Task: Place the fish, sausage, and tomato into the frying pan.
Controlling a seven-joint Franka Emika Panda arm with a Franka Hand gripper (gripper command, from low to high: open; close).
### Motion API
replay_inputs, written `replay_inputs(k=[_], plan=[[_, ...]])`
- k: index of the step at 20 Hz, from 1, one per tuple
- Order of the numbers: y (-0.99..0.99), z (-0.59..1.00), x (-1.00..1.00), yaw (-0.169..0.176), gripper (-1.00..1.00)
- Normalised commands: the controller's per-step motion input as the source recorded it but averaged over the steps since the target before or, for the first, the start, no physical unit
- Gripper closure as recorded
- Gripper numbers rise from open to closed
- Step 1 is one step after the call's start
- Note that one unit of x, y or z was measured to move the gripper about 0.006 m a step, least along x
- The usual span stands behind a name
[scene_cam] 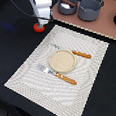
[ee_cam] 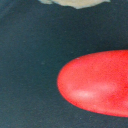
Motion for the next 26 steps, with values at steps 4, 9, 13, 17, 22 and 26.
replay_inputs(k=[4, 9, 13, 17, 22, 26], plan=[[0.02, -0.47, -0.12, 0.010, -1.00], [0.05, -0.33, -0.04, 0.007, 1.00], [0.05, -0.23, -0.01, 0.008, 1.00], [0.05, -0.20, -0.01, 0.009, 1.00], [0.06, -0.13, -0.01, 0.012, 1.00], [0.09, -0.01, 0.00, 0.015, 1.00]])
